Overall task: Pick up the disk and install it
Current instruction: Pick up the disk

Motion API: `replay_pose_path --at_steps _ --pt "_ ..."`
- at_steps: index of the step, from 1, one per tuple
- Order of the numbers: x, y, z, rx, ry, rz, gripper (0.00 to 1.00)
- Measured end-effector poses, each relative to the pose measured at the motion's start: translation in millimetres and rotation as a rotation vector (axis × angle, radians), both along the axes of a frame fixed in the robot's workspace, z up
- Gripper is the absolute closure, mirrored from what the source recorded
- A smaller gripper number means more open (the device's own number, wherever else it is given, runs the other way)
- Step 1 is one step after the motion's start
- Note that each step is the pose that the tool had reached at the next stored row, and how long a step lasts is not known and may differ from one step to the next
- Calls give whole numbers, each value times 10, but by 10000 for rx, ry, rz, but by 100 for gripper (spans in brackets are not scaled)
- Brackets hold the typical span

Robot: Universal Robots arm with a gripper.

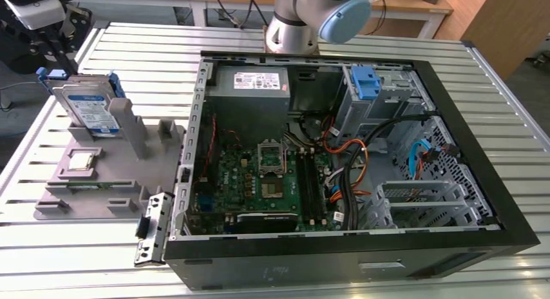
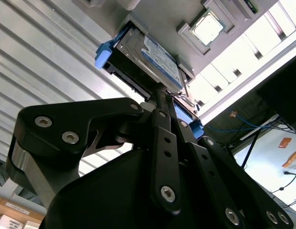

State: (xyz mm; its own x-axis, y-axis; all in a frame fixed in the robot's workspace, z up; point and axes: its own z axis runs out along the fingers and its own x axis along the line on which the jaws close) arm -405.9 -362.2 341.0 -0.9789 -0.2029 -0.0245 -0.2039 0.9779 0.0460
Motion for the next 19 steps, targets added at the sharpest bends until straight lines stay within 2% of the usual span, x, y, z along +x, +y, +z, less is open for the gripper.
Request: replay_pose_path --at_steps 19 --pt "0 0 3 1 -1 127 90"
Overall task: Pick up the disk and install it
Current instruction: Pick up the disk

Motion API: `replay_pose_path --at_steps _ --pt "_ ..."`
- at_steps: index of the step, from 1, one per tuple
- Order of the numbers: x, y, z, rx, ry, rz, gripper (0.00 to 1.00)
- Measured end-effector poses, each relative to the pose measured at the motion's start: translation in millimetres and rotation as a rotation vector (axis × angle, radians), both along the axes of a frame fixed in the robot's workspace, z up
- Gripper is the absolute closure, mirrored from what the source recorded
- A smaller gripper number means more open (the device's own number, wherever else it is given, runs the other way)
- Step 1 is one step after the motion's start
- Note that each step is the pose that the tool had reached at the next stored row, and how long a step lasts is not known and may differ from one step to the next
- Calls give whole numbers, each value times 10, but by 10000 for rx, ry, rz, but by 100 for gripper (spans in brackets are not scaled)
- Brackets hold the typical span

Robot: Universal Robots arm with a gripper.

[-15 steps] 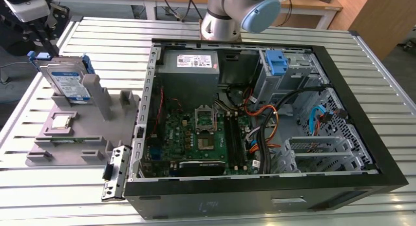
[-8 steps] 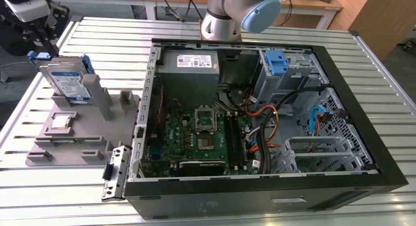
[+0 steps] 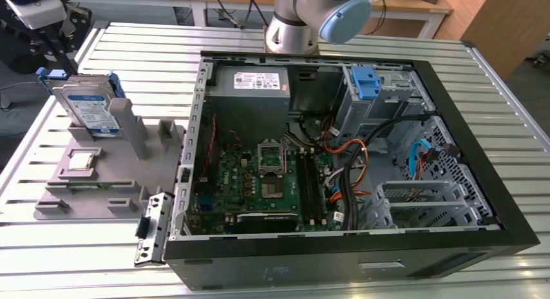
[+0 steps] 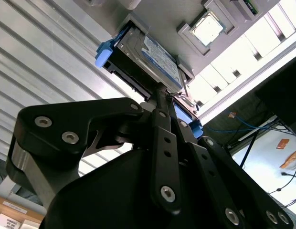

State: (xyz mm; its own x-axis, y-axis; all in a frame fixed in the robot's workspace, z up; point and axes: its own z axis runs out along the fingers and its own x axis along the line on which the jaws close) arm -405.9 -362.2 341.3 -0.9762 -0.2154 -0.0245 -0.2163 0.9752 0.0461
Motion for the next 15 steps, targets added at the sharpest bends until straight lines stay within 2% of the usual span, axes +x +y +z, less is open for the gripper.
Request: replay_pose_path --at_steps 3,6,15 --pt "0 0 0 1 0 70 90" --pt "0 0 0 2 0 345 90" --pt "0 0 -1 1 1 1817 90"
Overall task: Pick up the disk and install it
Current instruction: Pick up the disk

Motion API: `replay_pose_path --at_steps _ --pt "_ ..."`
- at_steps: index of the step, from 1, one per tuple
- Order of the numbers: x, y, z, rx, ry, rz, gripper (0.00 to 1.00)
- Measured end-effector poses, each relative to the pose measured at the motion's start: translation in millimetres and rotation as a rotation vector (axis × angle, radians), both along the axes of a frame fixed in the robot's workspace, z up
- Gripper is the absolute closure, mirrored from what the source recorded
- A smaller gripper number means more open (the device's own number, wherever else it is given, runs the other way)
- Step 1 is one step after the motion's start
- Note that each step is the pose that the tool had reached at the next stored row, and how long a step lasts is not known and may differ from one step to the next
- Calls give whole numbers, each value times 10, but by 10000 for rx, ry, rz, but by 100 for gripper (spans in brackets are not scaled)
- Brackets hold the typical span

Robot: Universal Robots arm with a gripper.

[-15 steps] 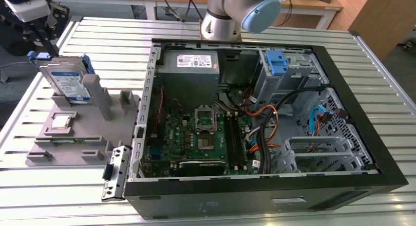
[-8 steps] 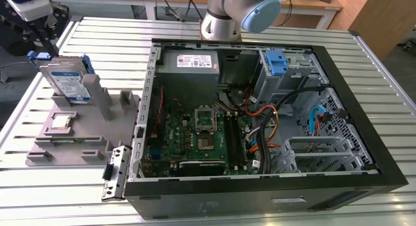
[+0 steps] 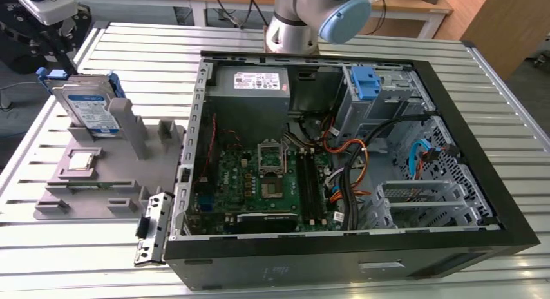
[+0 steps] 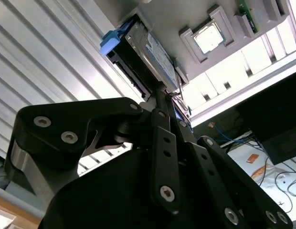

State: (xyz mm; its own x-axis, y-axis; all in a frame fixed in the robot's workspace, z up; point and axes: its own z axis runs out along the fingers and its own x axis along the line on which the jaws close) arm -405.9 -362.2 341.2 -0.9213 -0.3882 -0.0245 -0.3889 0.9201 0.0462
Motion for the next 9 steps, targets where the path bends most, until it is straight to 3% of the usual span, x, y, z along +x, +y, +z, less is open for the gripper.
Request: replay_pose_path --at_steps 9 --pt "0 0 -1 1 -1 1493 90"
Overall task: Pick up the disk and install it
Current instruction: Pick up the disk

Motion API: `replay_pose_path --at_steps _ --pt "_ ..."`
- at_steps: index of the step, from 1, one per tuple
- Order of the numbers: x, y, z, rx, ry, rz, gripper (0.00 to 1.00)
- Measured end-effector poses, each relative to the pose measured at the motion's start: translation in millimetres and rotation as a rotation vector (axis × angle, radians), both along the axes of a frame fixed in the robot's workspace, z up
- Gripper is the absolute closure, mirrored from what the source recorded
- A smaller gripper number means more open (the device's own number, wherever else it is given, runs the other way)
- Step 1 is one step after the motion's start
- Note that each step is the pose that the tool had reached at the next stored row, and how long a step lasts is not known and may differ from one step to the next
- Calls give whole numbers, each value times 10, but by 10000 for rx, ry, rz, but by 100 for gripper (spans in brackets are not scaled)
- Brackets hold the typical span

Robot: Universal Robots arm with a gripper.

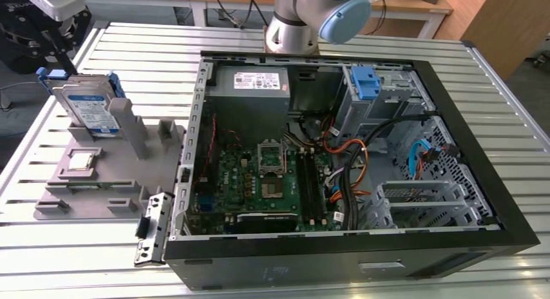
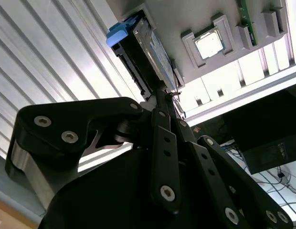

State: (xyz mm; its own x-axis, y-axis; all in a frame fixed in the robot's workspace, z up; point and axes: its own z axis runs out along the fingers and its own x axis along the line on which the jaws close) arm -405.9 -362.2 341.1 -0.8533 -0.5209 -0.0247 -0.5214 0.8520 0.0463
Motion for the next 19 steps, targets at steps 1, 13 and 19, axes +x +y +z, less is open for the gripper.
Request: replay_pose_path --at_steps 1,13,19 --pt "0 0 0 0 0 28 90" --pt "0 0 0 3 0 480 90" --pt "0 0 0 2 0 1407 90"
